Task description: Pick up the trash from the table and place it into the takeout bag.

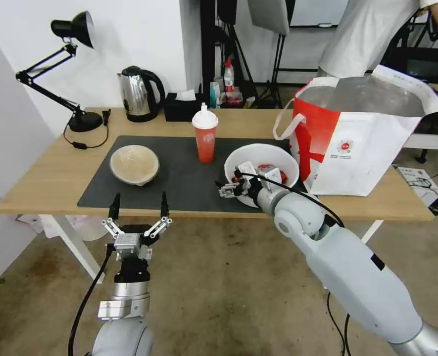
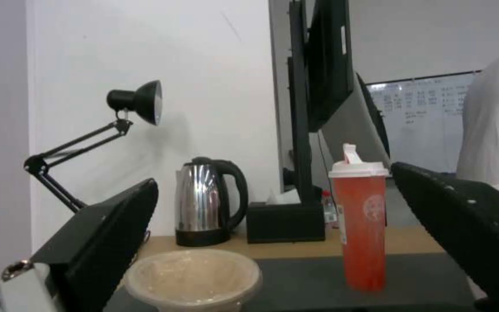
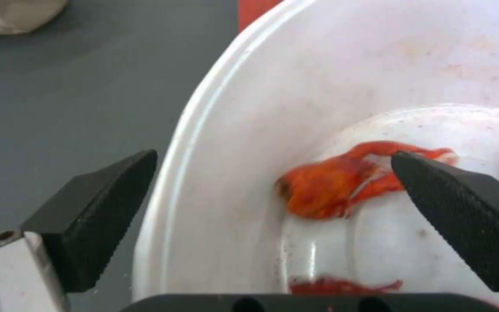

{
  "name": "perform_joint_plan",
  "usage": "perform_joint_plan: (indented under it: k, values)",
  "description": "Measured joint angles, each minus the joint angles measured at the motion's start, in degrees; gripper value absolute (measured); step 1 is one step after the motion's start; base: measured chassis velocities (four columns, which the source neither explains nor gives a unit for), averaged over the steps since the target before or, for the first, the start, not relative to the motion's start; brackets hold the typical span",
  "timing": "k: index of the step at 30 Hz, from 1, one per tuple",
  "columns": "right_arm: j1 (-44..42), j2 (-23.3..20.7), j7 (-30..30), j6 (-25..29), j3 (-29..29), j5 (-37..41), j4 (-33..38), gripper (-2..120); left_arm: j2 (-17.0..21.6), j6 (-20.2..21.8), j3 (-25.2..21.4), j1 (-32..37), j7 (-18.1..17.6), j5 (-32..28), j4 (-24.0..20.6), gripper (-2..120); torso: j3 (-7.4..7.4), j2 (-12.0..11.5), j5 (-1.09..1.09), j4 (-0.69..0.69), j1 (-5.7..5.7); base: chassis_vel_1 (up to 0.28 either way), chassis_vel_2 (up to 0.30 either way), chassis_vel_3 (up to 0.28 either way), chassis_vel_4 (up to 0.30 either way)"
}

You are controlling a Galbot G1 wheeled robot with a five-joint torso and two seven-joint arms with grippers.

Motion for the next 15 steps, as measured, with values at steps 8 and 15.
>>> perform_joint_plan:
  k: [8,15]
  values:
    - [-0.3,-0.04,-0.15,0.88,0.03,-0.44,-0.75,94,-0.06,-0.09,-0.09,0.09,-0.01,0.0,0.02,100,0.01,0.0,0.01,0.0,0.0,0.0,0.0,0.0,0.0]
    - [-0.82,-0.31,-1.6,1.99,0.32,-2.0,-0.86,71,-0.17,-0.16,-0.23,0.16,-0.01,0.07,0.11,100,0.01,0.0,0.0,-0.01,0.01,0.0,0.0,0.0,0.0]
